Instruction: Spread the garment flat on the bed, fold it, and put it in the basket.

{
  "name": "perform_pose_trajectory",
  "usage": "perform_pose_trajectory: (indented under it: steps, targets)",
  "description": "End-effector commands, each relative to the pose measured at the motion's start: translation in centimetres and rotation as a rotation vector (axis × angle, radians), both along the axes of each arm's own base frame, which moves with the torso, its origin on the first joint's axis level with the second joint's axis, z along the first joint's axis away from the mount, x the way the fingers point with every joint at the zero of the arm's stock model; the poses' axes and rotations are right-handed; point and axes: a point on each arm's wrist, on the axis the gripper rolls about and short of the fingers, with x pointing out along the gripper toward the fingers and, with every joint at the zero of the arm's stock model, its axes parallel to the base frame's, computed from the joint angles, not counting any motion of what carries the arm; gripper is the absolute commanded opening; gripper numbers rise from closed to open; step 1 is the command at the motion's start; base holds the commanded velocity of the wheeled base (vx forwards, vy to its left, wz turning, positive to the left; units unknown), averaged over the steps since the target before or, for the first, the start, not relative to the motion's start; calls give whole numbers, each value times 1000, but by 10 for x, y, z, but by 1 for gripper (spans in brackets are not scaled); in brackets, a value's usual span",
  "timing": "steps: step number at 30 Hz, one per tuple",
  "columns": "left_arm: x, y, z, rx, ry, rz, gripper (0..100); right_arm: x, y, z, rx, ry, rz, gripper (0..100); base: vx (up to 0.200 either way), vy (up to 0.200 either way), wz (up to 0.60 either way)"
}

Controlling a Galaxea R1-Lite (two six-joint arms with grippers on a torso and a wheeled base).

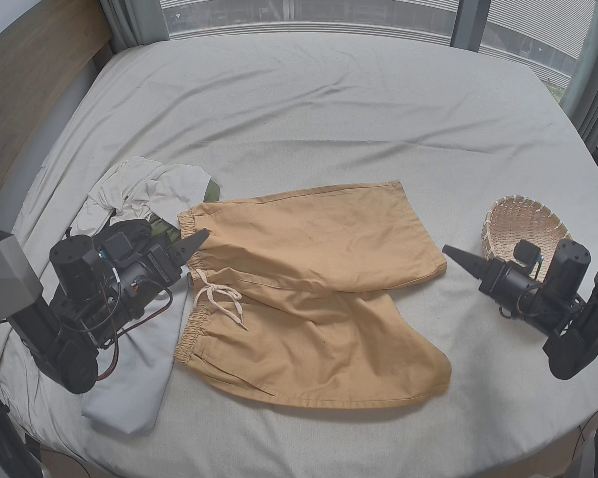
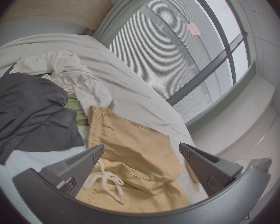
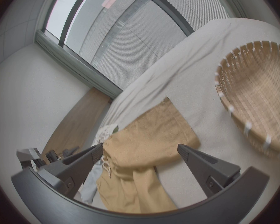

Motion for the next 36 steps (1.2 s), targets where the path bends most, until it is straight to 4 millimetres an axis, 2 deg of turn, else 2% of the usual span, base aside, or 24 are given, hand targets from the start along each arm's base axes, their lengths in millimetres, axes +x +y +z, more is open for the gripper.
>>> perform_pose_trajectory:
  steps: [1,7,14,21,23,26,32,36]
  targets:
    - [-15,-15,-7,6,15,-63,100,-13,2,-31,-46,132,13,100,0,0,0]
    - [-16,-26,-14,14,34,-99,100,-25,0,-56,-64,262,13,100,0,0,0]
    - [-18,-32,-16,20,41,-114,100,-26,-3,-71,-58,339,-3,100,0,0,0]
    - [-19,-32,-18,22,49,-114,100,-28,0,-74,27,416,-59,100,0,0,0]
    - [-19,-32,-18,22,49,-113,100,-29,3,-74,104,472,-71,100,0,0,0]
    - [-19,-32,-18,22,49,-114,100,-31,4,-75,113,489,-70,100,0,0,0]
    - [-19,-33,-22,26,60,-114,100,-37,14,-92,115,585,-46,100,0,0,0]
    - [-19,-33,-23,29,68,-114,100,-37,22,-92,151,608,-29,100,0,0,0]
